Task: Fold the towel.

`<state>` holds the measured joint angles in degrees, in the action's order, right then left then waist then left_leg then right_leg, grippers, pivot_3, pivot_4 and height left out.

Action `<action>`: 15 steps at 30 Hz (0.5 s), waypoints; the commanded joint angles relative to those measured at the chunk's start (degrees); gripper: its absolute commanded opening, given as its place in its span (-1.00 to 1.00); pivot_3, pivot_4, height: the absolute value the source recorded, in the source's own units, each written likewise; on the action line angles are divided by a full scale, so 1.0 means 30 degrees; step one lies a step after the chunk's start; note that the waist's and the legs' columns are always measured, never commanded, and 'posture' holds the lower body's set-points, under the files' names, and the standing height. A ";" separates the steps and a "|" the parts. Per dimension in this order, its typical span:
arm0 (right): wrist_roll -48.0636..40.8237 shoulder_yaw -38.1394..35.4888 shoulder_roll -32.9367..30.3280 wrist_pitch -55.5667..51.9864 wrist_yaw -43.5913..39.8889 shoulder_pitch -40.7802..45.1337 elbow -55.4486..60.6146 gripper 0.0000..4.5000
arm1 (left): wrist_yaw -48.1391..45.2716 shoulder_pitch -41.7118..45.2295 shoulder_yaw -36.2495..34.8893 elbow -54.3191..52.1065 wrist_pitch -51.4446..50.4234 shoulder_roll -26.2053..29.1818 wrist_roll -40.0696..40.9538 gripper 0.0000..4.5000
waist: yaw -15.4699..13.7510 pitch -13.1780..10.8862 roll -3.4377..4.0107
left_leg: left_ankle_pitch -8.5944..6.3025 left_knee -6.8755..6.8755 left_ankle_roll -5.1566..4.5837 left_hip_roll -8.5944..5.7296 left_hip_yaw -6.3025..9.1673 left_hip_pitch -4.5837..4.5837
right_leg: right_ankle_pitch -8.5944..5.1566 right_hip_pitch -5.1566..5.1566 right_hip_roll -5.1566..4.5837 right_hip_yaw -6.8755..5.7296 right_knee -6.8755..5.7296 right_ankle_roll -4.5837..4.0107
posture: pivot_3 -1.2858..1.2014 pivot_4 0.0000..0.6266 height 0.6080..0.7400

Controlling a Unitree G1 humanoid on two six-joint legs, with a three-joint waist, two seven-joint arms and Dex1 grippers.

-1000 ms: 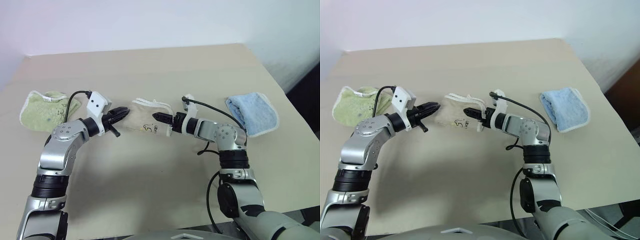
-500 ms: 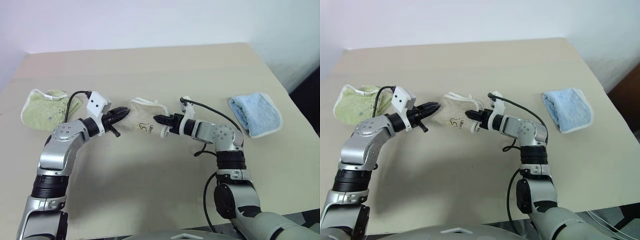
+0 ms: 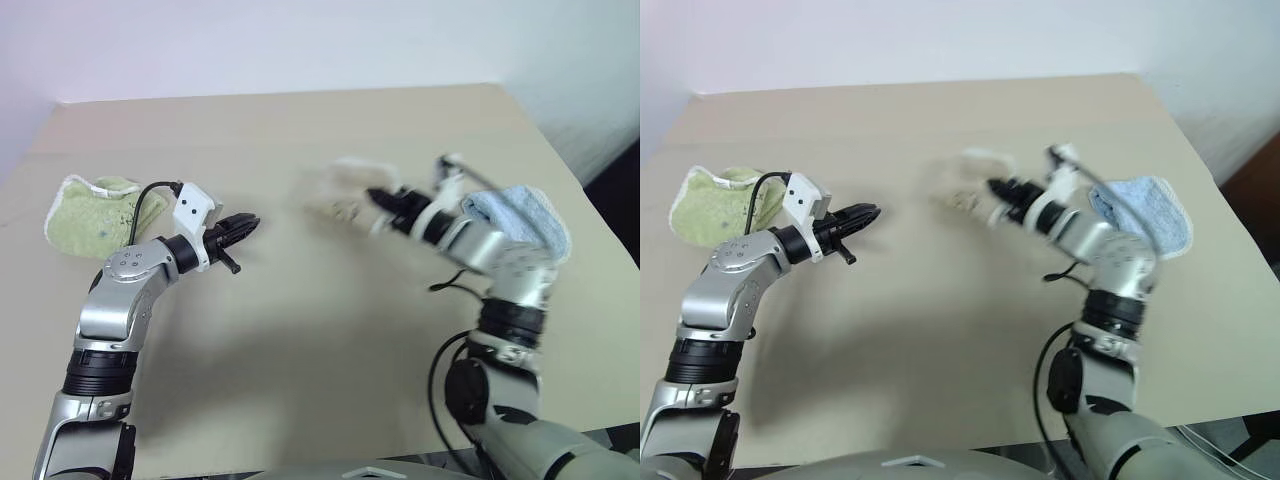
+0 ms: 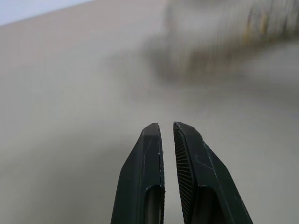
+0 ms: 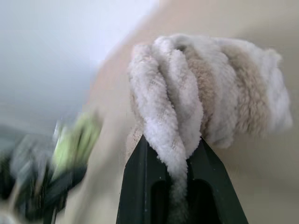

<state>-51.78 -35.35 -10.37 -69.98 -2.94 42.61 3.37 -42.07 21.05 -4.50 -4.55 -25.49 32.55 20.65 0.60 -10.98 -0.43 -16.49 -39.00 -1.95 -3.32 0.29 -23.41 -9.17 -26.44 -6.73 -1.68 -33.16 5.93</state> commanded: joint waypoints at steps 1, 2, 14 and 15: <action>-0.1511 -0.3318 -0.2457 -0.0298 0.2666 0.0995 0.0958 -0.99 | -0.0056 0.0220 -0.0297 -0.0318 0.0404 -0.0113 0.0225 -0.79 | 0.0008 -0.0003 0.0006 | 0.0000 0.0003 0.0000 0.0002 0.0000 0.0000 | 0.0000 -0.0001 0.0003 -0.0001 0.0002 0.0001 | 0.03 -0.52 0.82; -0.1775 -0.4282 -0.3285 -0.0439 0.3485 0.1033 0.0846 -0.99 | -0.0120 0.0256 -0.0154 -0.0268 0.0408 -0.0237 0.0236 -0.79 | -0.0039 -0.0003 0.0005 | 0.0000 0.0005 -0.0001 0.0003 -0.0003 0.0000 | 0.0000 -0.0004 0.0003 -0.0001 0.0006 0.0000 | 0.03 -0.52 0.82; -0.2307 -0.8368 -0.3934 -0.1425 0.9463 -0.2554 -0.1072 -0.99 | -0.0930 0.1394 0.1320 0.0797 0.0916 -0.1398 -0.0178 -0.79 | 0.0075 0.0007 0.0014 | 0.0004 -0.0036 -0.0029 0.0022 -0.0048 0.0027 | 0.0001 0.0064 -0.0002 0.0018 0.0008 0.0004 | 0.03 -0.52 0.82; -0.2356 -0.8356 -0.3884 -0.1391 0.9629 -0.2726 -0.1004 -0.99 | -0.0977 0.1410 0.1333 0.0823 0.0916 -0.1402 -0.0179 -0.79 | 0.0078 0.0011 0.0028 | 0.0004 -0.0036 -0.0031 0.0022 -0.0059 0.0028 | 0.0001 0.0059 0.0001 0.0029 0.0006 0.0006 | 0.03 -0.52 0.82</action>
<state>-57.63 -59.94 -21.18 -74.57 24.95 33.84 -1.44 -44.70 24.54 -0.18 -1.31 -24.23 28.07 20.20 0.83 -10.95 -0.34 -16.48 -39.11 -2.05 -3.26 0.10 -23.32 -9.16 -26.28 -6.72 -1.59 -33.15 5.95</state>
